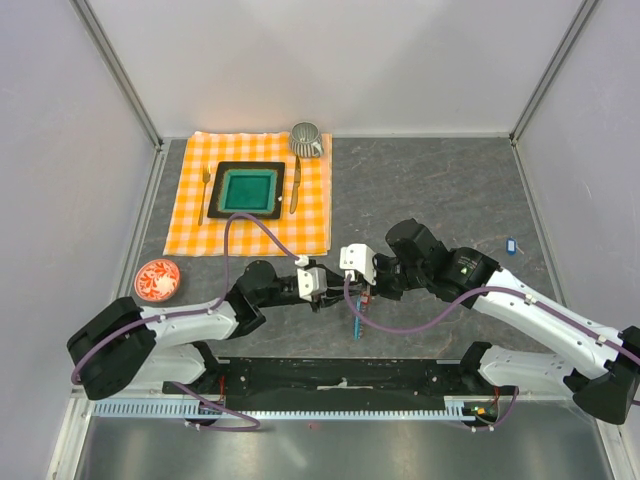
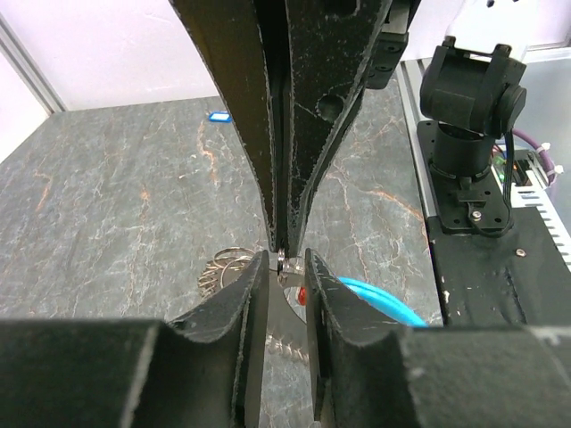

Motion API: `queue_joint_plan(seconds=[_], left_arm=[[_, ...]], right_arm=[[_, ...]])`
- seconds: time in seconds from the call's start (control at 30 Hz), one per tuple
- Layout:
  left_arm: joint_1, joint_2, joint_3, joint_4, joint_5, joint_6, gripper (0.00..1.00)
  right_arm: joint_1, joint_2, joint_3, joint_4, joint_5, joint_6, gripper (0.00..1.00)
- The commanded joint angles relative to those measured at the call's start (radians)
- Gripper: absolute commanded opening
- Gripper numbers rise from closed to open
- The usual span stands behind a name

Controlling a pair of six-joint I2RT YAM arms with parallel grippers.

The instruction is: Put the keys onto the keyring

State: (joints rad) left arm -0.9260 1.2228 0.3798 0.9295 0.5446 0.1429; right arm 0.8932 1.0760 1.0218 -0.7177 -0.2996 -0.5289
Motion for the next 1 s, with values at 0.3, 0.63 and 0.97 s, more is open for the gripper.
queue_joint_plan(seconds=[0.3, 0.63, 0.97], left_arm=[[0.004, 0.032, 0.062, 0.006, 0.044, -0.023, 0.21], [0.004, 0.001, 0.048, -0.011, 0.035, -0.005, 0.02], [0.004, -0.059, -0.074, 0.259, -0.15, -0.095, 0.02]], right_arm=[[0.009, -0.031, -0.005, 0.064, -0.029, -0.017, 0.0], [0.009, -0.065, -0.019, 0.087, -0.003, 0.02, 0.12], [0.007, -0.244, -0.16, 0.274, 0.183, 0.243, 0.31]])
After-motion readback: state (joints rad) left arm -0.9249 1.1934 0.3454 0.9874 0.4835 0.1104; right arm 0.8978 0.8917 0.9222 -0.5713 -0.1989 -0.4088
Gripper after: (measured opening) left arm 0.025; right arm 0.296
